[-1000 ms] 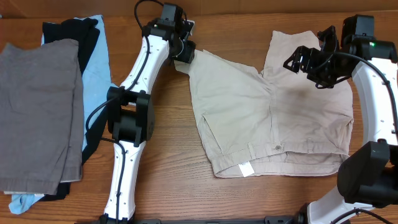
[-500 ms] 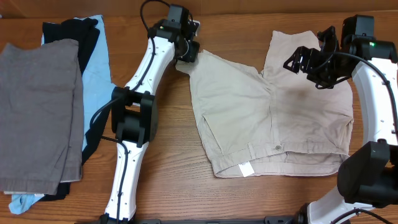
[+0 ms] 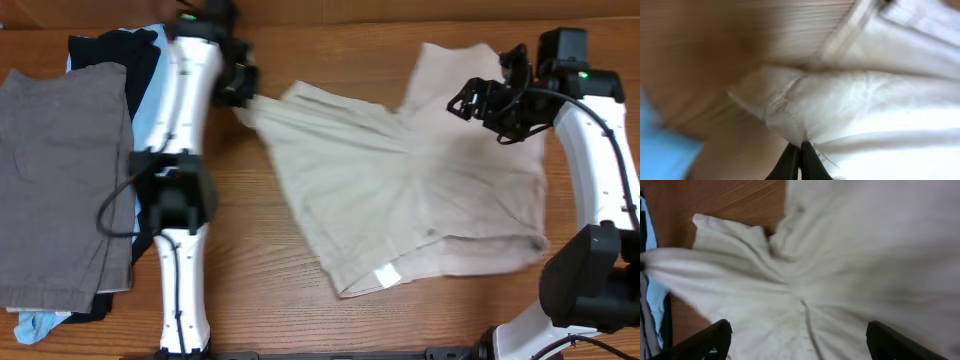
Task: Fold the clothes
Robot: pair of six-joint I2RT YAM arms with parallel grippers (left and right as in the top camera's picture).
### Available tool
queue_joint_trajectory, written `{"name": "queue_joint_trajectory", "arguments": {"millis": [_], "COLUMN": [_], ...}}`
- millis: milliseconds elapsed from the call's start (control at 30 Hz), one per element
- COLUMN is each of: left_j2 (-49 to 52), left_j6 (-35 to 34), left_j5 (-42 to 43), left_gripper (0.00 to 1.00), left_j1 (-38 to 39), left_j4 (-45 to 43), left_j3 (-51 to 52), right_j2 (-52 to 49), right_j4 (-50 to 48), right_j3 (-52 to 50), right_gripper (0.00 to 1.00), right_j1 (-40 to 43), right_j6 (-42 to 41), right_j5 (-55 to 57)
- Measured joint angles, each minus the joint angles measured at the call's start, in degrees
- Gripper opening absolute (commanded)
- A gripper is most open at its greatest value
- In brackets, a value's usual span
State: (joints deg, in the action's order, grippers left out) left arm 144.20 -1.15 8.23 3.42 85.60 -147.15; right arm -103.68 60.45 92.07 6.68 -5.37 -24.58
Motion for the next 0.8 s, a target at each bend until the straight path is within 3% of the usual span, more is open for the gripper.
{"name": "queue_joint_trajectory", "arguments": {"millis": [200,367,467,600,800], "left_j2": [-9.5,-14.3,-14.9,-14.9,-14.9], "left_j6": [0.0,0.7,1.6,2.4,3.0], "left_j5": [-1.6,-2.2,-2.4,-2.5,-0.6], "left_gripper": [0.04,0.04,0.22,0.68,0.78], "left_j1": [-8.0,-7.9,-6.4,-5.4,-5.5], "left_j4": [5.6,8.4,10.5,10.5,6.4], "left_j3": [-0.9,-1.4,-1.5,-1.5,-2.1], "right_j2": [0.0,0.0,0.0,0.0,0.0], "right_j4": [0.0,4.3,5.3,2.6,-7.9], "right_j3": [-1.6,-1.8,-3.0,-8.1,-21.5], "right_gripper": [0.88,0.86,0.83,0.82,0.81], "right_j1": [-5.1,-10.6,-14.4,-18.8,-24.9], "right_j6": [-1.5,-4.0,-6.3,-9.6,-14.2], "right_j5": [0.0,0.3,1.5,2.4,2.8]}}
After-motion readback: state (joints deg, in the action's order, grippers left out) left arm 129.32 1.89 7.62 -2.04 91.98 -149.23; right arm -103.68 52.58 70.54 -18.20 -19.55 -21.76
